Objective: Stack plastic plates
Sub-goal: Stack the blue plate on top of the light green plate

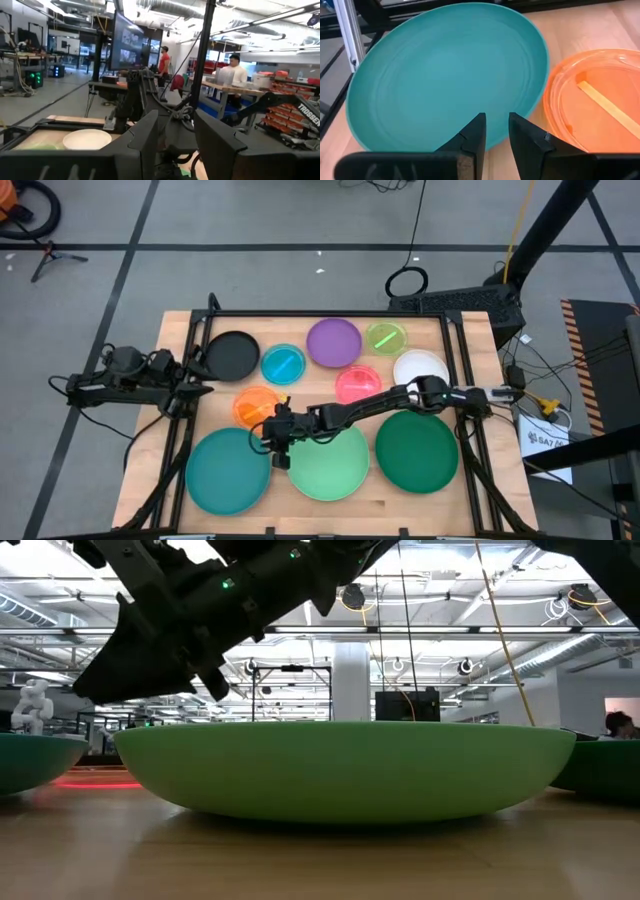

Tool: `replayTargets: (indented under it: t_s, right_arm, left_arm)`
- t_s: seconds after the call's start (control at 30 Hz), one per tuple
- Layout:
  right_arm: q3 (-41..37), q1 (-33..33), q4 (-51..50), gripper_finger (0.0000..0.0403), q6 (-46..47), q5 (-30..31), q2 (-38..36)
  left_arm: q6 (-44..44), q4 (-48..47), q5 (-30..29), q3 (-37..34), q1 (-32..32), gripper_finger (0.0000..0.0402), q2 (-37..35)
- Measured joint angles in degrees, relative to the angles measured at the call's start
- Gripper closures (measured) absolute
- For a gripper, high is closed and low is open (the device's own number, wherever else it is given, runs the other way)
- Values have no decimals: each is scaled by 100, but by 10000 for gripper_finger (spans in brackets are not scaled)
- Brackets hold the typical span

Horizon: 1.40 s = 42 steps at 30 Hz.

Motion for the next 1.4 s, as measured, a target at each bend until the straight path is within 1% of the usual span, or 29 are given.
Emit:
replayTargets:
  t_s: [0.13,0.2,0.4,0.5,0.67,0.73,0.83,1.0,1.27,1.4]
  right_arm:
    - [0,-12,4,326,35,2,0]
    - [0,-11,7,326,210,24,0]
    - [2,19,-24,322,888,551,0]
    - [288,54,-392,320,977,662,11]
    - [975,164,-1402,320,1319,1230,-4]
    - [1173,199,-1670,320,1565,1351,-4]
    - [1291,251,-1735,320,1894,1375,-4]
    - [1329,332,-1705,320,2139,1373,-4]
    - [1342,367,-1449,321,1816,1347,56]
    - [1338,369,-1775,317,1805,1355,197]
  left_arm:
    - [-40,-14,-4,0,0,270,0]
    - [-42,-63,-6,0,0,270,0]
    - [-43,-182,-10,0,0,270,0]
    - [-41,-163,-11,0,0,270,0]
    - [-38,-13,-17,0,0,270,0]
    - [-35,2,-17,0,-2,270,0]
    - [-21,25,-19,0,0,270,0]
    - [100,203,-24,0,0,270,0]
    - [241,326,-26,0,0,270,0]
    - [256,327,-26,0,0,270,0]
